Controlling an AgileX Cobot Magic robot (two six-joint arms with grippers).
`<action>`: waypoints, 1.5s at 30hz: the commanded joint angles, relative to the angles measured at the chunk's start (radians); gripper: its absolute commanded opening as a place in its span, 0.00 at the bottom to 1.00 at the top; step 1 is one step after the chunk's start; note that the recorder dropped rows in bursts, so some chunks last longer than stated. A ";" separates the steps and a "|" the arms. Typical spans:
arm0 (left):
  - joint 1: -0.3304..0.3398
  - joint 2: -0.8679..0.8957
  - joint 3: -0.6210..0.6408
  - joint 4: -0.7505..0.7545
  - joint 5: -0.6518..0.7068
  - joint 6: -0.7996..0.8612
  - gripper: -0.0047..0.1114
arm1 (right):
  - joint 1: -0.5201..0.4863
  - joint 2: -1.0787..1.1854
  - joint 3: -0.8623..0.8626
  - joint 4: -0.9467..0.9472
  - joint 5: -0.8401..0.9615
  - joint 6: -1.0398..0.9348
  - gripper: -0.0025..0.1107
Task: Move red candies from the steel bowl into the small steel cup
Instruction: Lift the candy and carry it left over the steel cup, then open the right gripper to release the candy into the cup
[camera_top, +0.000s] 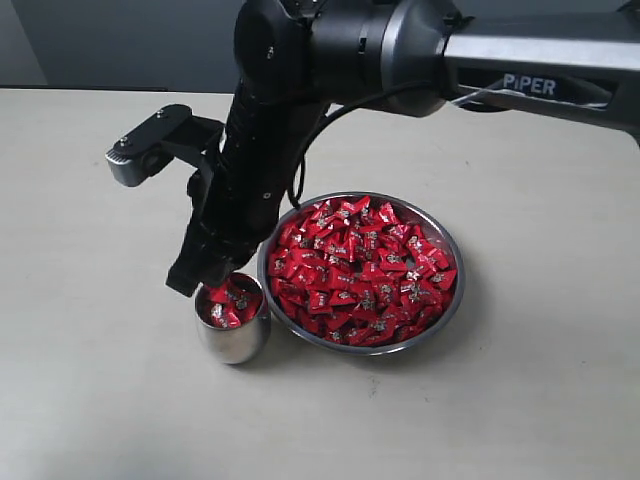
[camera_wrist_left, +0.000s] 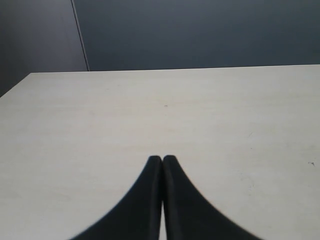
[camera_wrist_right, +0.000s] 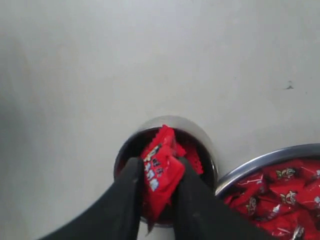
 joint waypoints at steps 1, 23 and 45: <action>0.001 -0.004 0.004 0.001 -0.002 -0.003 0.04 | 0.001 -0.017 -0.007 -0.025 0.050 0.021 0.01; 0.001 -0.004 0.004 0.001 -0.002 -0.003 0.04 | 0.047 -0.075 0.065 -0.029 0.009 0.068 0.01; 0.001 -0.004 0.004 0.001 -0.002 -0.003 0.04 | 0.047 -0.041 0.068 -0.063 -0.032 0.088 0.01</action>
